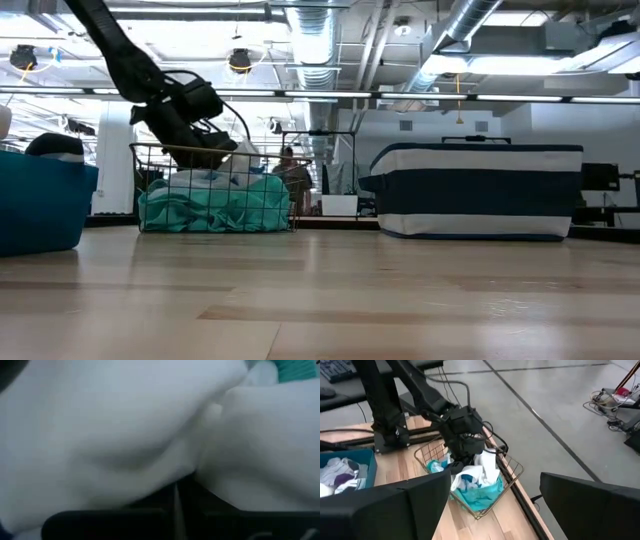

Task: Pick & Place Cloths
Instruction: Put the white hand towel into the gold wire basket, then return to Home Position

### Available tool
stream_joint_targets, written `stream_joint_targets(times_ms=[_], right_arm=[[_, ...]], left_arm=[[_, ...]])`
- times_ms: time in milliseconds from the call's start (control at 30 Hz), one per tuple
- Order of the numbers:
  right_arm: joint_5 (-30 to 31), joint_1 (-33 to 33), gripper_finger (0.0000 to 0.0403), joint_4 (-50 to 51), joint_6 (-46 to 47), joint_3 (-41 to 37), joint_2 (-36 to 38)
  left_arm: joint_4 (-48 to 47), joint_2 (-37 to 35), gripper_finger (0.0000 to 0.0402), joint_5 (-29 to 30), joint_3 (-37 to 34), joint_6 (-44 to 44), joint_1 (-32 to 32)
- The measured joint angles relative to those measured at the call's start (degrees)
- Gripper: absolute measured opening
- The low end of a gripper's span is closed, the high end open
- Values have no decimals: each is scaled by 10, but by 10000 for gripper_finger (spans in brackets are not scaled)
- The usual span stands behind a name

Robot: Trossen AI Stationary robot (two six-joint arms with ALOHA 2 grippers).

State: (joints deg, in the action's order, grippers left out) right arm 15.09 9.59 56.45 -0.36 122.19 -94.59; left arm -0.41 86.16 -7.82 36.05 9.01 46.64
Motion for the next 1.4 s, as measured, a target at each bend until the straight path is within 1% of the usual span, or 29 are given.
stream_joint_targets(times_ms=[100,200,300,500,600,800,900,967,1033,1067,1133,1167,1233,1300,1333,1400], right_arm=[[0,-3,300,6,0,-1,-3],[0,-6,300,7,0,-1,3],[0,-11,300,9,0,0,13],[0,-25,300,10,0,0,39],[0,-32,300,10,0,0,51],[1,-50,300,9,0,0,78],[0,-68,297,2,-3,0,92],[1,-84,287,-15,-22,0,103],[8,-101,265,-22,-62,0,119],[15,-108,247,-20,-78,0,128],[21,-112,201,-13,-99,-3,149],[22,-111,171,-14,-106,-10,164],[26,-109,103,-12,-115,-27,199],[31,-109,33,-13,-123,-57,243],[33,-109,19,-13,-124,-77,269],[41,-110,17,-21,-112,-135,326]], left_arm=[[-12,-3,2,2,0,3,-5],[-29,-34,2,4,-3,29,-6],[-42,-95,1,5,-6,46,-6],[-32,-228,4,7,-5,41,-7],[-30,-282,26,3,-5,32,-8],[-29,-355,97,-4,-4,50,-10],[-16,-396,118,-41,-4,91,-10],[7,-427,118,-81,-4,108,-10],[39,-464,95,-117,-4,123,-10],[59,-483,75,-128,-4,133,-10],[93,-520,26,-138,-3,151,-11],[104,-539,14,-137,-3,158,-11],[129,-575,8,-137,-3,168,-11],[129,-610,2,-137,2,170,-11],[130,-624,1,-137,6,170,-11],[130,-651,1,-138,7,169,-11]])
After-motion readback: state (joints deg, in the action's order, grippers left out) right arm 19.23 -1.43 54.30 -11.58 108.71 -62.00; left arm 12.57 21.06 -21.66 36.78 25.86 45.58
